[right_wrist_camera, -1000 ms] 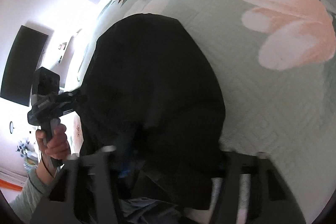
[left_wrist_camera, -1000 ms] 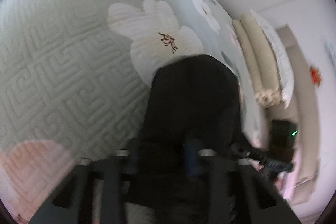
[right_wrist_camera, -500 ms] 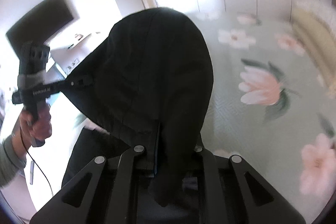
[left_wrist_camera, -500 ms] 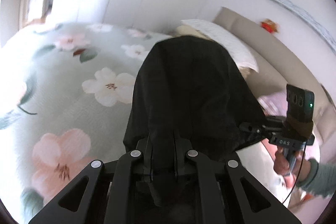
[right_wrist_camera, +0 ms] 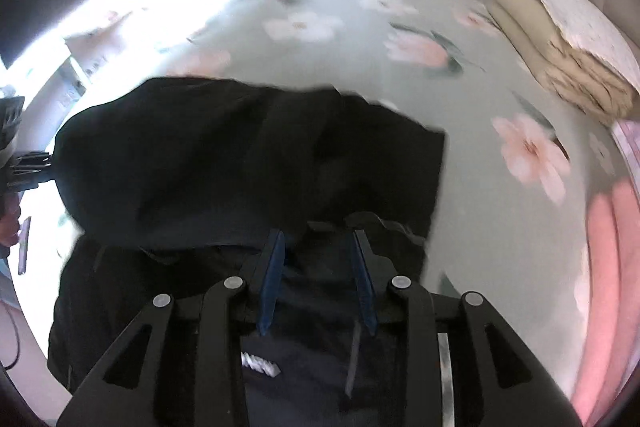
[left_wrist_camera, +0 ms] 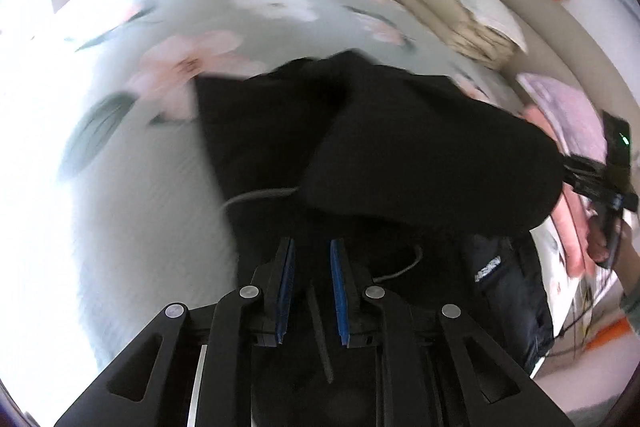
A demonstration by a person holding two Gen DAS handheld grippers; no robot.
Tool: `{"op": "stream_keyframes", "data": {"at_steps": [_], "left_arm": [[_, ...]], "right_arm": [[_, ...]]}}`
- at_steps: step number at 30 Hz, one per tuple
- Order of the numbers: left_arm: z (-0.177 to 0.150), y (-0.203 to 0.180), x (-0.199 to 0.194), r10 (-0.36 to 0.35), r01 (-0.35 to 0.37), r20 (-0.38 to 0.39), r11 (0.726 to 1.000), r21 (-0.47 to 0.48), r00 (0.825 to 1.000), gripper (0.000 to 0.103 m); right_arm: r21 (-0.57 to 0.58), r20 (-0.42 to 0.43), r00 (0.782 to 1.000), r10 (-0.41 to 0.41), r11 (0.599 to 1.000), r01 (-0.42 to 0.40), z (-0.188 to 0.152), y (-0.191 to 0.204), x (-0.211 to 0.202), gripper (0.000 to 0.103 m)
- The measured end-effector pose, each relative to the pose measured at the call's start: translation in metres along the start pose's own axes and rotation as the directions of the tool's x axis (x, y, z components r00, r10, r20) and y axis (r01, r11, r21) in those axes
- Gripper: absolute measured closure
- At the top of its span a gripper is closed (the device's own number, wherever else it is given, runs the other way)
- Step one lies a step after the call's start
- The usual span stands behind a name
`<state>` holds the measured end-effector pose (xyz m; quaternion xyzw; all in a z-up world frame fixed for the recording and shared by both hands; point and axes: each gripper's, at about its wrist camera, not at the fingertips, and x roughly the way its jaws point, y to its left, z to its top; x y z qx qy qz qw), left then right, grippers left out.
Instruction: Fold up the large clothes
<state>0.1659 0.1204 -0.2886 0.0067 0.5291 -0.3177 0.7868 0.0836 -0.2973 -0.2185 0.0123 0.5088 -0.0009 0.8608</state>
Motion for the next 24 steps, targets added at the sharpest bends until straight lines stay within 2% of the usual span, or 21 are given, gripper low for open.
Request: {"op": "stream_keyframes", "data": {"at_steps": [4, 7, 9, 11, 13, 14, 17, 19, 21, 24], "left_arm": [[0.017, -0.008, -0.028, -0.017, 0.017, 0.075, 1.0, 0.008, 0.997, 0.087], [0.046, -0.029, -0.04, -0.059, 0.055, 0.153, 0.998, 0.034, 0.986, 0.084], [0.071, -0.046, -0.042, -0.122, 0.113, 0.203, 0.992, 0.052, 0.972, 0.084], [0.089, -0.061, -0.03, -0.155, 0.141, 0.204, 0.987, 0.08, 0.967, 0.083], [0.098, -0.066, -0.011, -0.171, 0.16, 0.178, 0.984, 0.074, 0.969, 0.083], [0.099, -0.067, 0.007, -0.181, 0.174, 0.141, 0.983, 0.061, 0.973, 0.083], [0.081, -0.072, 0.044, -0.152, 0.15, 0.049, 0.988, 0.047, 0.987, 0.084], [0.057, -0.073, 0.062, -0.152, 0.152, -0.01, 0.988, 0.04, 0.988, 0.084], [0.025, -0.072, 0.087, -0.123, 0.125, -0.103, 0.992, 0.018, 0.987, 0.084], [-0.009, -0.074, 0.11, -0.09, 0.092, -0.15, 0.996, 0.004, 0.985, 0.084]], "right_arm": [[0.024, 0.008, 0.999, 0.054, 0.998, -0.054, 0.01, 0.003, -0.017, 0.065], [0.012, 0.048, 0.991, 0.127, 0.992, -0.128, 0.039, 0.024, -0.026, 0.061], [-0.015, 0.072, 0.982, 0.174, 0.985, -0.173, 0.059, 0.044, -0.029, 0.058], [-0.036, 0.08, 0.979, 0.185, 0.982, -0.183, 0.083, 0.065, -0.023, 0.053], [-0.045, 0.069, 0.972, 0.224, 0.974, -0.221, 0.102, 0.082, -0.005, 0.053], [-0.039, 0.06, 0.97, 0.234, 0.972, -0.232, 0.109, 0.089, 0.005, 0.053], [-0.007, -0.013, 0.971, 0.239, 0.971, -0.239, 0.108, 0.1, 0.043, 0.053], [0.045, -0.083, 0.964, 0.254, 0.967, -0.251, 0.088, 0.099, 0.069, 0.053], [0.077, -0.16, 0.957, 0.244, 0.969, -0.234, 0.059, 0.098, 0.091, 0.053], [0.057, -0.266, 0.945, 0.192, 0.981, -0.183, 0.013, 0.107, 0.119, 0.053]]}}
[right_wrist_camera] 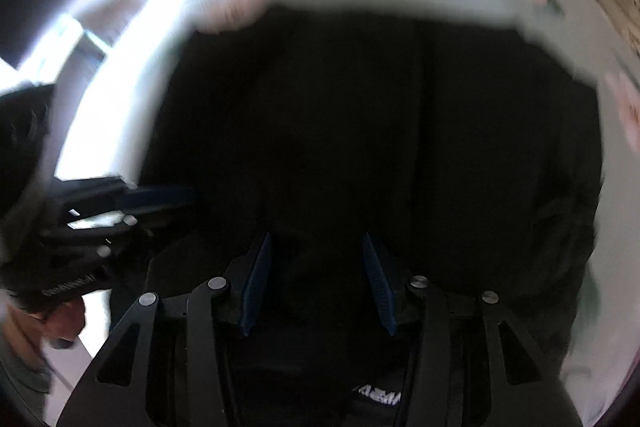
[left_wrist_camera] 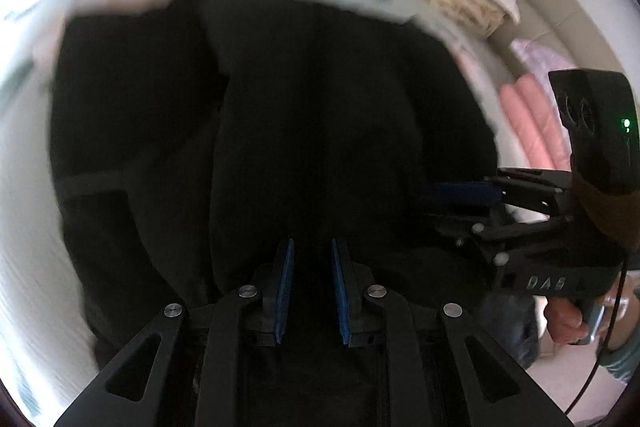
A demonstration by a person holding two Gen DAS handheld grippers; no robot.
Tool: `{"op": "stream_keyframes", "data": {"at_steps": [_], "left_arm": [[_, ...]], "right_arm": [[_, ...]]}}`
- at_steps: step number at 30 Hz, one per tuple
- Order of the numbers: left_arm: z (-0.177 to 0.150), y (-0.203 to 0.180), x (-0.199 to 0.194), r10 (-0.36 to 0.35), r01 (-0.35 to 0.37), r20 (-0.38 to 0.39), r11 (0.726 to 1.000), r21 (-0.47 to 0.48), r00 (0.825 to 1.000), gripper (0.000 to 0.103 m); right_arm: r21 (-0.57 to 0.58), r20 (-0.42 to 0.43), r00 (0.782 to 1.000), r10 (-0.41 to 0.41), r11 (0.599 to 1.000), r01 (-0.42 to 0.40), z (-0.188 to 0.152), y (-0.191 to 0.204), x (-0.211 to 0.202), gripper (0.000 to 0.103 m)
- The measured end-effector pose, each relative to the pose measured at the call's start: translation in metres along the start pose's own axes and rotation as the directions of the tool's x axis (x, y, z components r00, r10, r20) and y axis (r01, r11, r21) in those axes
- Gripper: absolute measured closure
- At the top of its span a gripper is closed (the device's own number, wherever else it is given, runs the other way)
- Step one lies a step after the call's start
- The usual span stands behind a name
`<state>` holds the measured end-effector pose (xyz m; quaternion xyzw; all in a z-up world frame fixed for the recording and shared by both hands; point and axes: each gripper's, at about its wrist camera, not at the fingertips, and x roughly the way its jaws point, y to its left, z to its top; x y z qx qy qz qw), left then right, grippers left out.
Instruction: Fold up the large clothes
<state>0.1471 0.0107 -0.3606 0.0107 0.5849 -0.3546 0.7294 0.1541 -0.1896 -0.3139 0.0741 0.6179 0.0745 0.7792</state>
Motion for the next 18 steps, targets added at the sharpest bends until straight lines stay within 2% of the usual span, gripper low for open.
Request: {"op": "stream_keyframes", "data": {"at_steps": [1, 3, 6, 8, 11, 15, 18], "left_arm": [[-0.007, 0.001, 0.003, -0.004, 0.004, 0.014, 1.0, -0.017, 1.0, 0.084], [-0.013, 0.007, 0.007, -0.015, 0.018, 0.055, 0.998, -0.063, 0.998, 0.084], [-0.014, 0.016, 0.004, -0.056, 0.068, 0.085, 0.986, -0.152, 0.995, 0.084], [-0.016, 0.012, -0.006, -0.058, 0.072, 0.092, 0.984, -0.163, 0.994, 0.084], [-0.021, 0.001, -0.031, -0.026, 0.044, 0.13, 0.99, -0.137, 0.991, 0.084], [-0.027, -0.009, -0.064, -0.023, 0.05, 0.183, 0.988, -0.144, 0.983, 0.081], [-0.032, -0.005, -0.059, 0.008, 0.019, 0.164, 0.986, -0.163, 0.986, 0.077]], "right_arm": [[-0.002, -0.03, 1.0, -0.01, 1.0, 0.01, -0.013, 0.0, 0.016, 0.053], [-0.003, -0.002, 1.0, -0.025, 1.0, 0.025, -0.022, -0.001, 0.026, 0.051], [0.017, -0.003, 1.0, -0.029, 0.999, 0.029, -0.018, -0.002, 0.032, 0.051], [0.011, -0.024, 0.999, -0.025, 1.0, 0.025, -0.014, -0.003, 0.031, 0.051], [0.018, -0.05, 0.999, 0.011, 1.0, -0.01, -0.006, -0.006, 0.018, 0.051], [0.022, 0.026, 0.998, 0.065, 0.998, -0.065, 0.002, -0.007, -0.027, 0.051], [-0.006, 0.059, 0.998, 0.021, 1.0, -0.02, -0.001, -0.001, -0.04, 0.044]]}}
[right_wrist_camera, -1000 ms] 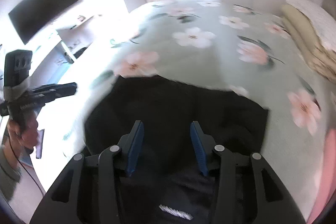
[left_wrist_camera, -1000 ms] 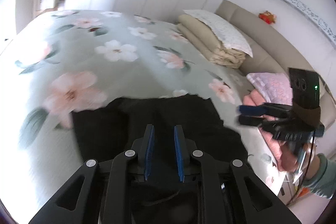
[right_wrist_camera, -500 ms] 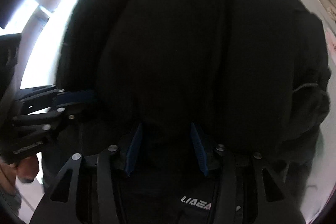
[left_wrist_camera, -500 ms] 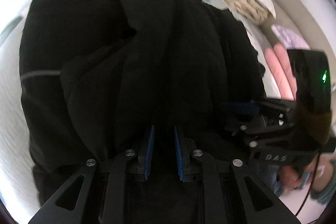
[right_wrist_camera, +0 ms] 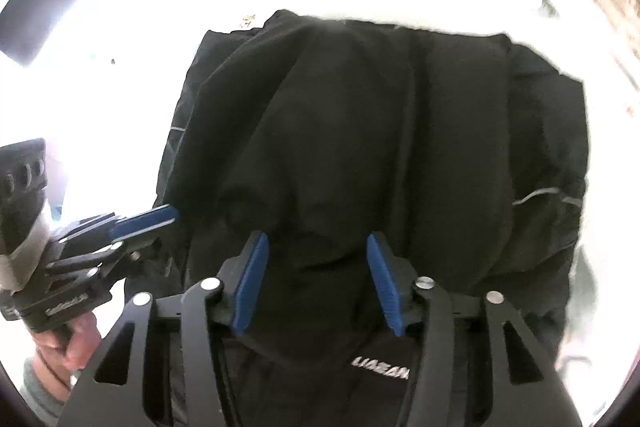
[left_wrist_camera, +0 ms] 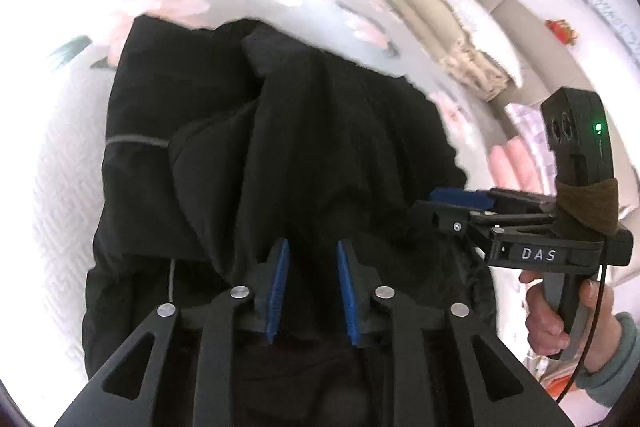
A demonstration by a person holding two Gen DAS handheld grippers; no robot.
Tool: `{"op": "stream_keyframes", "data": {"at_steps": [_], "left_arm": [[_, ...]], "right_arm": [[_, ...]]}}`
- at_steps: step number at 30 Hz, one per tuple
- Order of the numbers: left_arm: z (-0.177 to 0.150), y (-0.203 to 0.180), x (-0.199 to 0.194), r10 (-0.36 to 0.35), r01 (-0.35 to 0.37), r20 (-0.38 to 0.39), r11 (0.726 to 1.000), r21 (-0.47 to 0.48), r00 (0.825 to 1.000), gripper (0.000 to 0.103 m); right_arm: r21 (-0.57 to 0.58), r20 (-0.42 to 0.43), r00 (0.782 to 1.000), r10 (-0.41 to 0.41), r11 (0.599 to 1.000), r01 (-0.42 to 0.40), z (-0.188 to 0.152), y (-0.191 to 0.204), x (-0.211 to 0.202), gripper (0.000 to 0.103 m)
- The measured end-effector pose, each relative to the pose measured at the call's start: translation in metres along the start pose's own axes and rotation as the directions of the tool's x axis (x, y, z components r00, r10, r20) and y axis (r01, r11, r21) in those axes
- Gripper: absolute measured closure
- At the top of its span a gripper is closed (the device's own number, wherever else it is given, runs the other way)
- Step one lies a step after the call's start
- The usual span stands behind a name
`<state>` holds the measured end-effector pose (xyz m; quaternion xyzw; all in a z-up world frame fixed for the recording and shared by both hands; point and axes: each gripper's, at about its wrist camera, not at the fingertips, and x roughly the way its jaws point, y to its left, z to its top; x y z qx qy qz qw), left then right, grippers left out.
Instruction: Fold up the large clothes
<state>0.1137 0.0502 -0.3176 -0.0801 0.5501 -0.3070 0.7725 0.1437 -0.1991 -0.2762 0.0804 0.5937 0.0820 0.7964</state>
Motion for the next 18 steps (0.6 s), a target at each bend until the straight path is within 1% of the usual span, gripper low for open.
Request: {"op": "stream_keyframes", "data": {"at_steps": [1, 2, 3, 4, 5, 6, 7, 10, 13, 16, 18], "left_arm": [[-0.004, 0.005, 0.011, 0.029, -0.029, -0.031, 0.999, -0.014, 0.999, 0.077], [-0.006, 0.006, 0.022, 0.037, -0.039, -0.062, 0.999, -0.03, 0.997, 0.077], [-0.008, 0.006, 0.034, 0.035, -0.04, -0.097, 0.998, -0.048, 0.995, 0.078], [-0.013, 0.01, 0.045, 0.029, -0.037, -0.125, 0.997, -0.063, 0.992, 0.078], [-0.017, 0.011, 0.049, 0.025, -0.033, -0.121, 0.997, -0.064, 0.992, 0.078], [-0.018, 0.01, 0.05, 0.027, -0.034, -0.108, 0.998, -0.061, 0.994, 0.078], [-0.019, 0.01, 0.049, 0.029, -0.035, -0.1, 0.998, -0.06, 0.995, 0.078], [-0.022, 0.015, 0.046, 0.014, -0.021, -0.089, 0.996, -0.085, 0.996, 0.078], [-0.028, 0.023, 0.041, -0.021, 0.013, -0.062, 0.993, -0.117, 0.998, 0.078], [-0.033, 0.026, 0.025, -0.042, 0.034, -0.052, 0.989, -0.141, 0.998, 0.078], [-0.039, 0.026, 0.001, -0.038, 0.032, -0.043, 0.989, -0.145, 0.998, 0.078]], "right_arm": [[-0.007, -0.01, 1.0, -0.028, 1.0, 0.028, -0.001, 0.001, 0.007, 0.044], [-0.005, -0.054, 0.996, -0.068, 0.998, 0.068, -0.003, -0.003, 0.025, 0.044], [0.002, -0.102, 0.991, -0.086, 0.996, 0.087, -0.005, -0.003, 0.042, 0.044], [0.018, -0.149, 0.986, -0.076, 0.997, 0.08, -0.008, -0.007, 0.059, 0.043], [0.028, -0.157, 0.985, -0.066, 0.997, 0.072, -0.011, -0.01, 0.067, 0.042], [0.031, -0.136, 0.989, -0.056, 0.998, 0.061, -0.013, -0.012, 0.071, 0.038], [0.017, -0.128, 0.99, -0.061, 0.998, 0.063, -0.014, -0.009, 0.071, 0.037], [-0.035, -0.127, 0.988, -0.093, 0.995, 0.089, -0.016, -0.002, 0.071, 0.035], [-0.045, -0.128, 0.988, -0.084, 0.996, 0.079, -0.017, -0.002, 0.07, 0.033], [-0.036, -0.118, 0.99, -0.074, 0.997, 0.07, -0.015, -0.003, 0.07, 0.032], [-0.015, -0.107, 0.993, -0.058, 0.998, 0.057, -0.016, -0.01, 0.061, 0.032]]}}
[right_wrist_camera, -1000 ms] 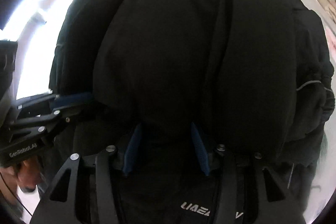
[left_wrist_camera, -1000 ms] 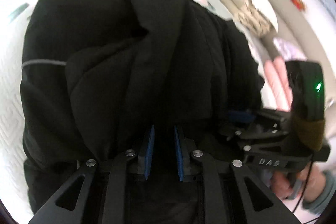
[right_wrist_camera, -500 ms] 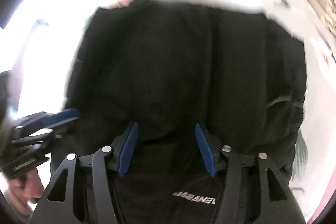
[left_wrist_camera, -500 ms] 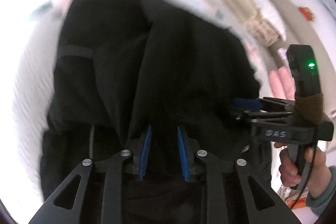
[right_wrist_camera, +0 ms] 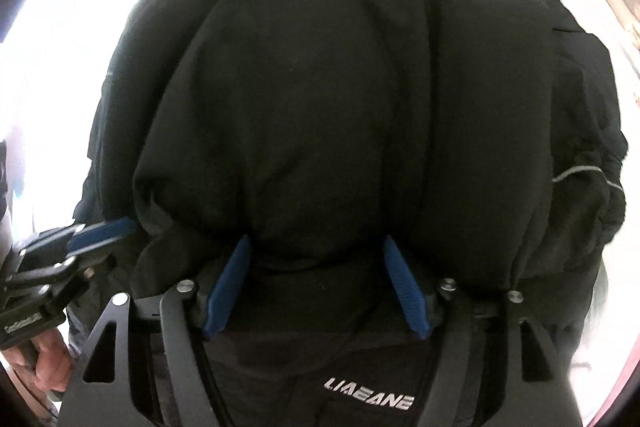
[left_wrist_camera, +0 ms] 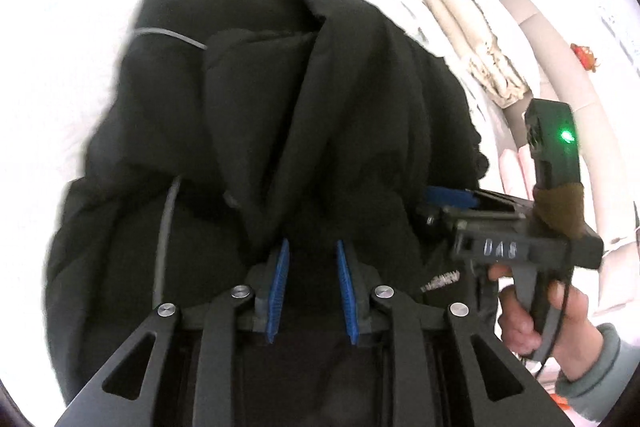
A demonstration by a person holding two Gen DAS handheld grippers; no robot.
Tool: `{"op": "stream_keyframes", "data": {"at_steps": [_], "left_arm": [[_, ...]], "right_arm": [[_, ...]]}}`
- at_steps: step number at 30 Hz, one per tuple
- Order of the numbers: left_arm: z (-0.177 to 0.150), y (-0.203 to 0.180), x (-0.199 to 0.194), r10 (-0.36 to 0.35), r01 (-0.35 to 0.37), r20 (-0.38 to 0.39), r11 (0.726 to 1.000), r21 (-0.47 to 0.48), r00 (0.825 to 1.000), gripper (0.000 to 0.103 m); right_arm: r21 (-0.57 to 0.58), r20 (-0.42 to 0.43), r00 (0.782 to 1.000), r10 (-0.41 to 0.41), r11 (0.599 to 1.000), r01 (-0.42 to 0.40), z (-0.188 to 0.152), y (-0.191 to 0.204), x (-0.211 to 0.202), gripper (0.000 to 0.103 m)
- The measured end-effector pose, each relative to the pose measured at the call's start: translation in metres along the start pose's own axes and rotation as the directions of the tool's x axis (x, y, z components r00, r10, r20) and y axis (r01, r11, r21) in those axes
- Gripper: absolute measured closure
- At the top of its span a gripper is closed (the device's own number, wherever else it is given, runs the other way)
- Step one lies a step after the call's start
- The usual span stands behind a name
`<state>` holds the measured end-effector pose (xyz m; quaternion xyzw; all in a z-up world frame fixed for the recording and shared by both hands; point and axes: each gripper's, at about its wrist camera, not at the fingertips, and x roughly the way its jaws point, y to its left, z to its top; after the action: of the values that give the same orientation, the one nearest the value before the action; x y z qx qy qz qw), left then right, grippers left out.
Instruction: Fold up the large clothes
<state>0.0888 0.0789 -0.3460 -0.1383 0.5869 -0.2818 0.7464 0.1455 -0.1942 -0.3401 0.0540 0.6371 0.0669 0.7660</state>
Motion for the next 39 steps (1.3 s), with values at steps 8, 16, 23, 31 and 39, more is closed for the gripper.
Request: {"op": "stream_keyframes", "data": {"at_steps": [8, 16, 23, 31, 39], "left_arm": [[-0.046, 0.032, -0.1, 0.08, -0.08, -0.008, 0.996, -0.043, 0.997, 0.049], [-0.111, 0.093, -0.14, 0.133, -0.159, -0.106, 0.942, -0.296, 0.985, 0.047], [-0.158, 0.115, -0.139, 0.065, -0.128, -0.179, 0.921, -0.367, 0.982, 0.047], [-0.197, 0.131, -0.129, 0.02, -0.106, -0.23, 0.923, -0.37, 0.973, 0.047], [-0.233, 0.151, -0.125, -0.038, -0.061, -0.239, 0.916, -0.396, 0.97, 0.047]], "right_arm": [[0.096, 0.084, 0.992, 0.094, 0.99, -0.102, -0.033, -0.045, -0.077, 0.031], [0.252, 0.028, 0.999, 0.031, 0.967, -0.037, -0.14, -0.102, -0.095, 0.026], [0.374, -0.045, 0.999, 0.022, 0.928, -0.004, -0.225, -0.14, -0.096, 0.026], [0.482, -0.016, 0.996, -0.084, 0.873, 0.081, -0.301, -0.138, -0.113, 0.026], [0.52, -0.046, 0.993, -0.104, 0.847, 0.113, -0.355, -0.132, -0.102, 0.026]]}}
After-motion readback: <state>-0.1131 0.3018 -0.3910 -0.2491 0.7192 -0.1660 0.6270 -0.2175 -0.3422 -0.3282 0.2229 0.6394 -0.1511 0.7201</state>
